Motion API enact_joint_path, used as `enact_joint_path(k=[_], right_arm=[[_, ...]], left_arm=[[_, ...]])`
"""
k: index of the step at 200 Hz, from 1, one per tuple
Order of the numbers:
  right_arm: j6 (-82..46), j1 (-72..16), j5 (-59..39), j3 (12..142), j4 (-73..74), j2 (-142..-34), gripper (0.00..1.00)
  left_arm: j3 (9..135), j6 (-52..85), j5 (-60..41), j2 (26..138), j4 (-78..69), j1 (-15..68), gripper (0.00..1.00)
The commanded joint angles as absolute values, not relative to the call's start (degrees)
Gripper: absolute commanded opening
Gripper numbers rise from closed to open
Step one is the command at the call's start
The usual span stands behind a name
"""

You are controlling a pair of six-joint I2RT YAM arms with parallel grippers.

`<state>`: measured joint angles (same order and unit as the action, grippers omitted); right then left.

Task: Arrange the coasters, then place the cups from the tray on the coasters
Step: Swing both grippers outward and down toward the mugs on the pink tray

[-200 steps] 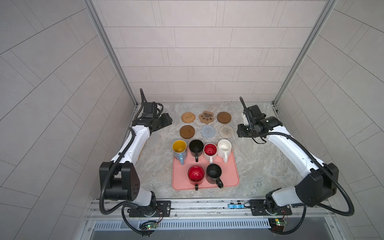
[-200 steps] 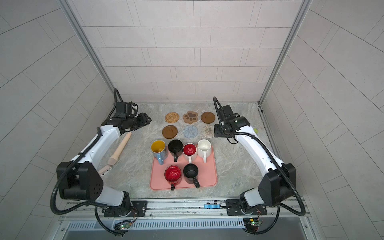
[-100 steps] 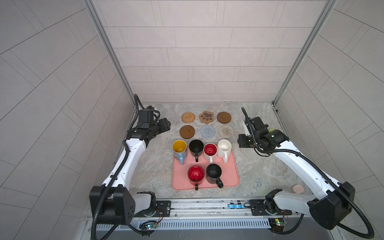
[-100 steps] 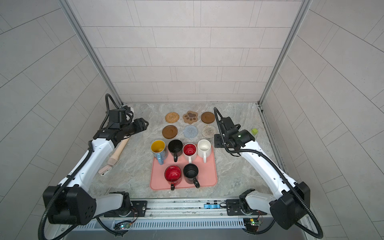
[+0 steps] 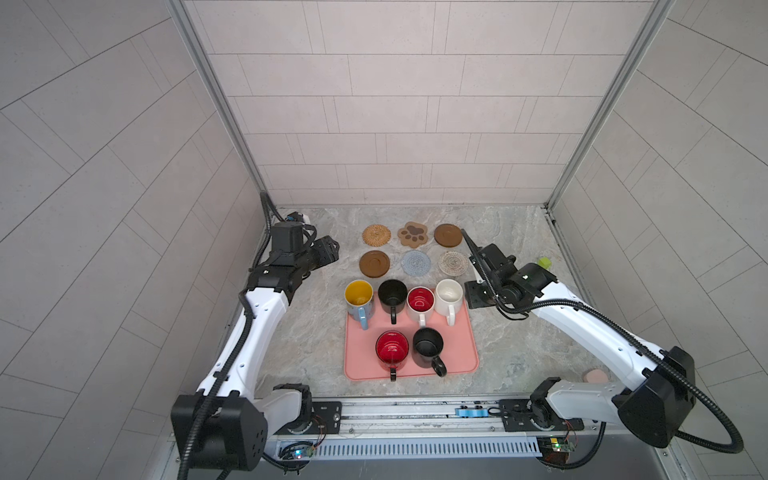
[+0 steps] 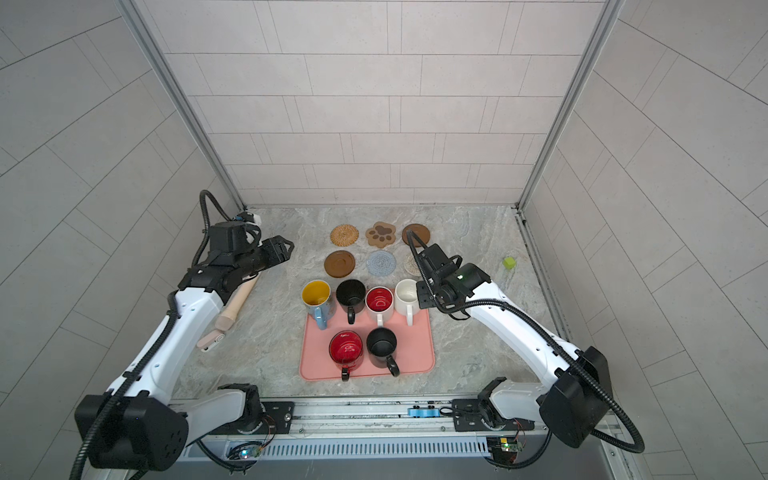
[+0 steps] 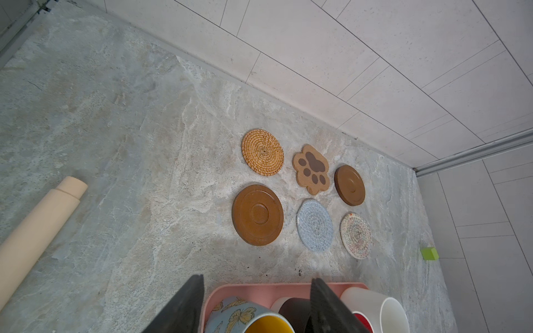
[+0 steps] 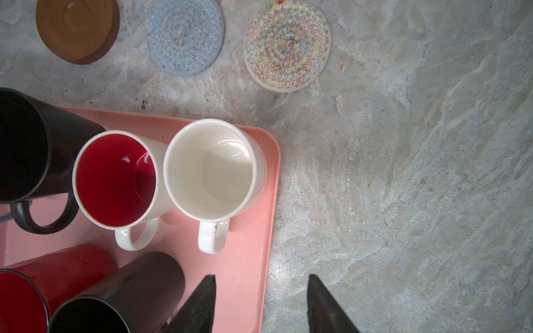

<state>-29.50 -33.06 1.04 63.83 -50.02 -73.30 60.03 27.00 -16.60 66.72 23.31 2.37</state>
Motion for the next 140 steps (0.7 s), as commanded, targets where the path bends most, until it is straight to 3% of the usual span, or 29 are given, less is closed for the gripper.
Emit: enact_joint_path(k=[1,140], right_arm=[[-32.60,-35.64,2.81,64.70,-51.43,-74.90,0.54],[-36.83,-41.31,5.66,62.52,-44.46,-85.08,0.52]], left_arm=[[58.56,29.96,-15.92,64.47,25.01,2.15,0.66],[51.33,31.54,-13.54,55.88,23.58,2.17,0.67]])
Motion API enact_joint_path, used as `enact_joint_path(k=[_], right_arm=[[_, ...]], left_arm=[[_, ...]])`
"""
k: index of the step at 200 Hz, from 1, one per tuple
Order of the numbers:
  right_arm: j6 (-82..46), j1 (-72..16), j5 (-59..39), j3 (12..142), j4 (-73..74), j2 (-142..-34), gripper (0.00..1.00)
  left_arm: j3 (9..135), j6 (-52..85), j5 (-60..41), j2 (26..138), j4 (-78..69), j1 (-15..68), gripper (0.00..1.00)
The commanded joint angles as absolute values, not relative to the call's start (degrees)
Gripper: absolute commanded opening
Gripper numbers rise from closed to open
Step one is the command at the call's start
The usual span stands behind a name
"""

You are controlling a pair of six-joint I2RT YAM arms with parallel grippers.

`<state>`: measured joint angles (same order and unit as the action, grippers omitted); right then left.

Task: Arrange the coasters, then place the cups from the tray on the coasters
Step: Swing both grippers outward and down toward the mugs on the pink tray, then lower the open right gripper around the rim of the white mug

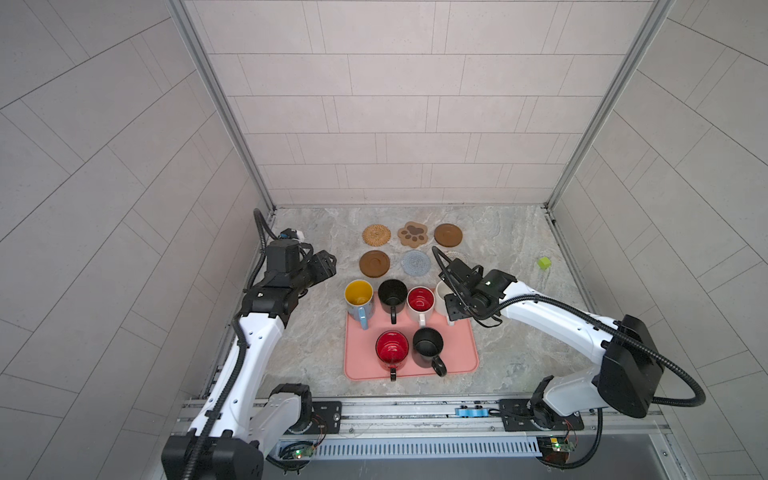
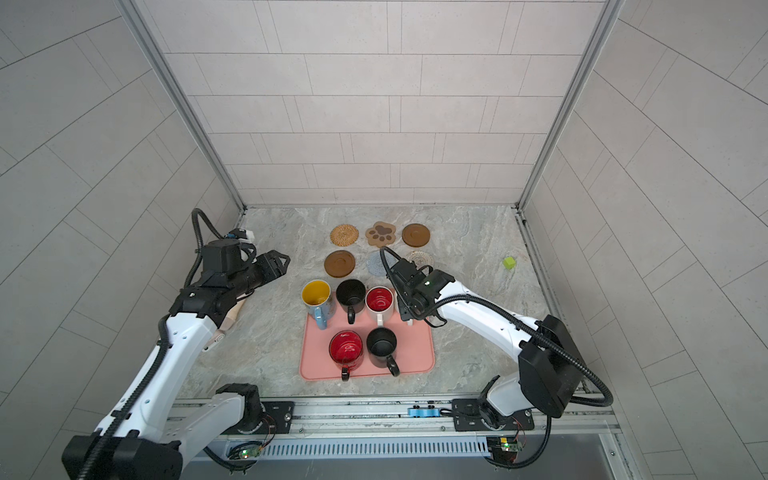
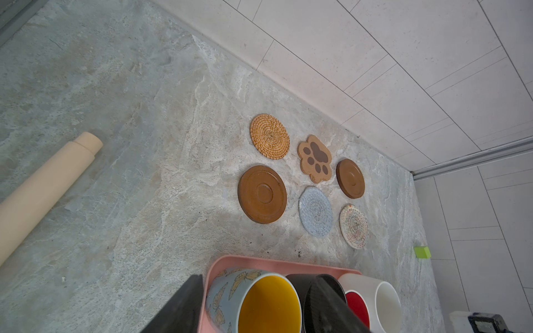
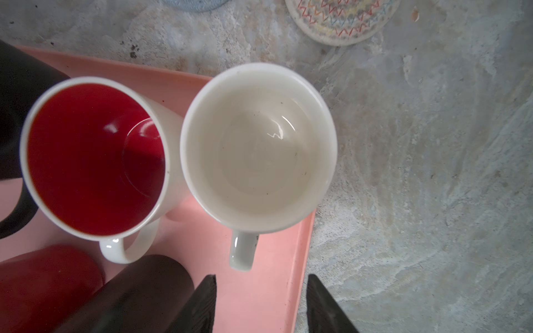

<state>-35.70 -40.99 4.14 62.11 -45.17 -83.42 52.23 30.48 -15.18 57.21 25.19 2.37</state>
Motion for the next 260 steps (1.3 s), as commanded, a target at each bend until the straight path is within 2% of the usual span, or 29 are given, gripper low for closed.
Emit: enact_joint_path(k=[1,124,224,260], right_arm=[[-36.83,-41.31,5.69,62.51,-44.47,-85.17,0.52],[-37.93,-41.18,7.68,62.63,-42.47,-91.38,0.45],[-33.98,-38.49,5.21,60.91,-40.71,-92.02,0.32],[-32.98,-37.75,5.17,60.66,-40.36,-91.67,0.23]], left_arm=[[51.28,31.55,-13.54,55.93,23.57,2.14,0.67],[50.39,33.68,-14.40,58.64,19.60,2.13,0.67],[48.85,34.08,-14.92,57.81,19.25,2.14,0.67],[48.62,34.10,-14.84,57.39,19.18,2.23,0.67]])
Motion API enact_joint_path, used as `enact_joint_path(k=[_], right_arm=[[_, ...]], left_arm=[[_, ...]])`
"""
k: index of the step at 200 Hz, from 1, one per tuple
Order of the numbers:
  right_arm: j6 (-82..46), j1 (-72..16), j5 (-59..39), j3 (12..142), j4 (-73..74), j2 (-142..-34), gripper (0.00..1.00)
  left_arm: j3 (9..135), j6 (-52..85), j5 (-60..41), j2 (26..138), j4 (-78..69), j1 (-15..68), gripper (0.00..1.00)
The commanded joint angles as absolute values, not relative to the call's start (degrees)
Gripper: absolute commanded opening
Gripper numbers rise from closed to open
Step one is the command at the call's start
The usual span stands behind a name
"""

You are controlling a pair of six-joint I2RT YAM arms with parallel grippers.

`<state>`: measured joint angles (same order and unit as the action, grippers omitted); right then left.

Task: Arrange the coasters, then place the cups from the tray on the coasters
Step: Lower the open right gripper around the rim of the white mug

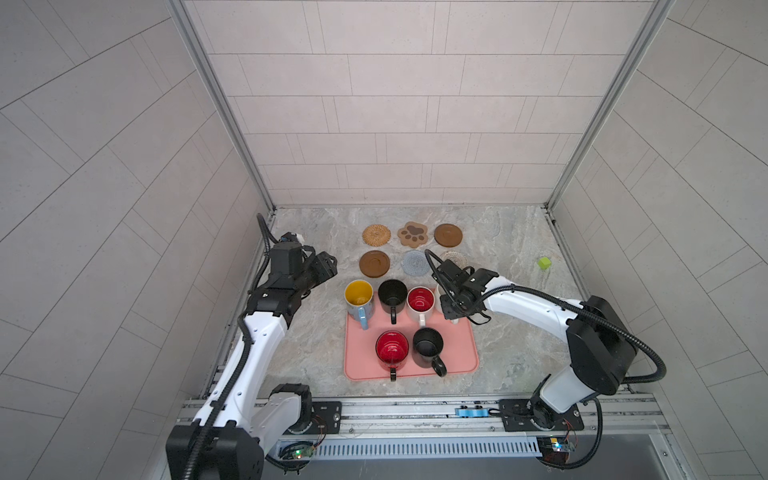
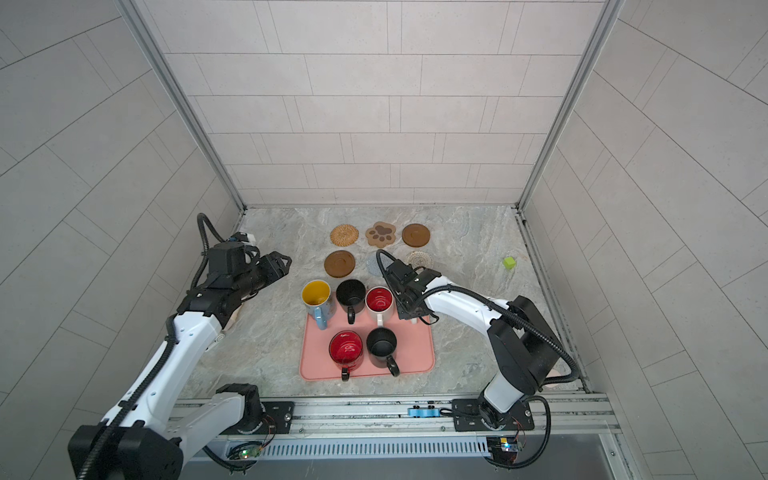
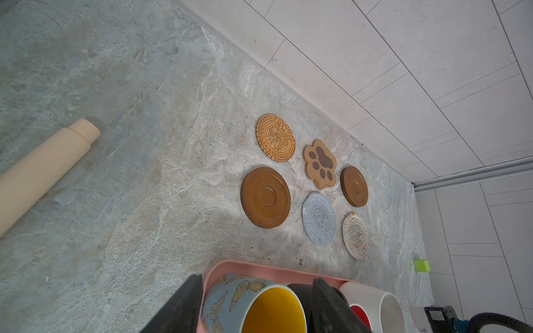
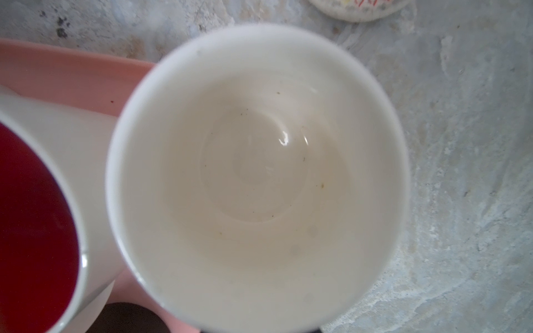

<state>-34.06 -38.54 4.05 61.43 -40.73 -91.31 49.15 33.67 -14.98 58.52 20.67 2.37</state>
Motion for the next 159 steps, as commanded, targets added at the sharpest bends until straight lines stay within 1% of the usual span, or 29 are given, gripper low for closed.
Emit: enact_joint_path(k=[1,29,69,159], right_arm=[[-32.97,-37.73,5.13,60.65,-40.31,-91.67,0.23],[-31.63,-37.42,4.66,60.45,-39.96,-91.92,0.16],[-28.89,-37.05,4.57,60.56,-40.29,-91.59,0.09],[-22.76,-34.29,5.06,62.76,-41.36,-88.03,0.04]], left_arm=[[48.61,34.10,-14.85,57.39,19.17,2.21,0.67],[48.60,34.11,-14.98,57.48,18.92,2.13,0.67],[48.52,33.75,-15.03,56.95,19.07,2.11,0.67],[48.45,33.75,-15.36,56.29,19.16,2.19,0.67]])
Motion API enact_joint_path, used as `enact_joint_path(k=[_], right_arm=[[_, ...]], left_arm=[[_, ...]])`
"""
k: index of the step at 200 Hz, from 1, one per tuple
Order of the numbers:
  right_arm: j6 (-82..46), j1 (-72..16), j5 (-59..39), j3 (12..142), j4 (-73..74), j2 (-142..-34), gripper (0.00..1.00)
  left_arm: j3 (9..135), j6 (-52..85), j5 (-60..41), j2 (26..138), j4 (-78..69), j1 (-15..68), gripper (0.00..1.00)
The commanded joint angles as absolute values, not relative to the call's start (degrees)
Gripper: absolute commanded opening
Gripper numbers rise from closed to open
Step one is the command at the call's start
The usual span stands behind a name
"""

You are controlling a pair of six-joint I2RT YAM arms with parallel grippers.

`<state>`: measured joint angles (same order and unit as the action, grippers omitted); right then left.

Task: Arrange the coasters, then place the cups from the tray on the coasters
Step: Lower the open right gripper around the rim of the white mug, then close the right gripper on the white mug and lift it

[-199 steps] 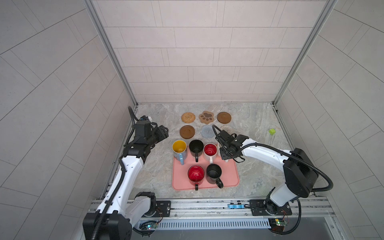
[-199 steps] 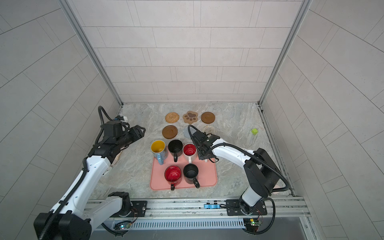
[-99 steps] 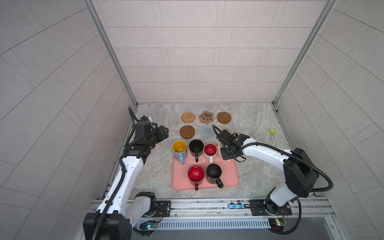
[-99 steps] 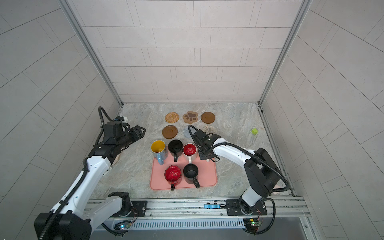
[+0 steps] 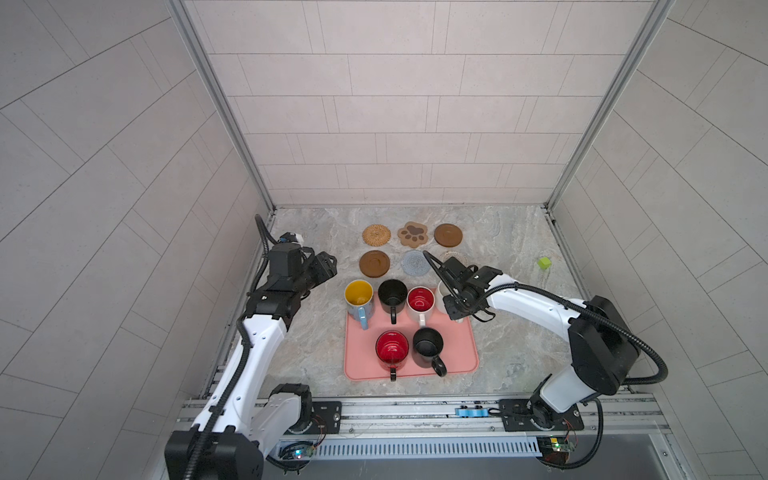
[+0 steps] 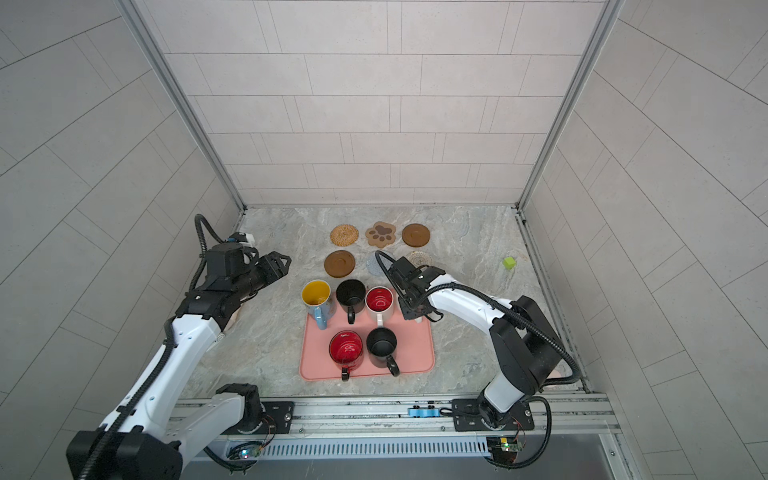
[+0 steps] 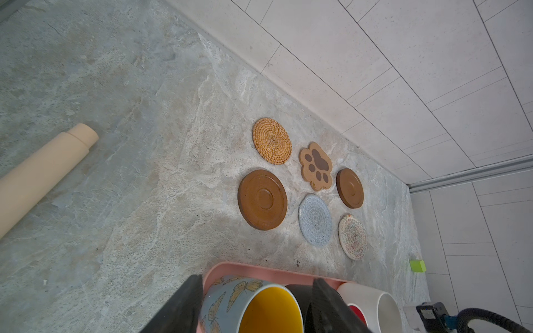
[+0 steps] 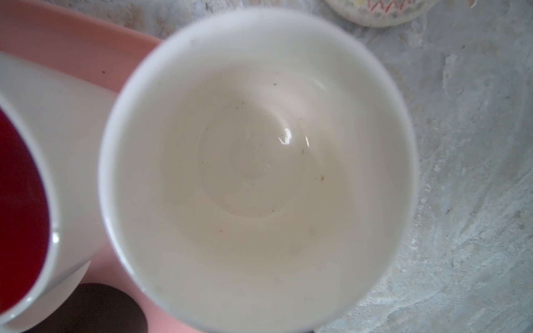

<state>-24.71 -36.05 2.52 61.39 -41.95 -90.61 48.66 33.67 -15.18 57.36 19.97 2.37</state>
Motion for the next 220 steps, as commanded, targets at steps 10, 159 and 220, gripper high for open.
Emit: enact_joint_path(k=[10,159,220], right_arm=[[-22.19,-33.81,4.96,62.86,-41.29,-87.69,0.04],[-13.17,-30.91,0.98,68.47,-40.22,-86.20,0.02],[-6.80,-27.71,0.03,75.44,-41.98,-89.39,0.02]], left_arm=[[48.59,33.75,-15.25,56.31,19.08,2.14,0.67],[49.24,33.59,-15.34,56.35,18.86,2.18,0.68],[50.10,33.31,-15.56,56.95,18.90,2.20,0.68]])
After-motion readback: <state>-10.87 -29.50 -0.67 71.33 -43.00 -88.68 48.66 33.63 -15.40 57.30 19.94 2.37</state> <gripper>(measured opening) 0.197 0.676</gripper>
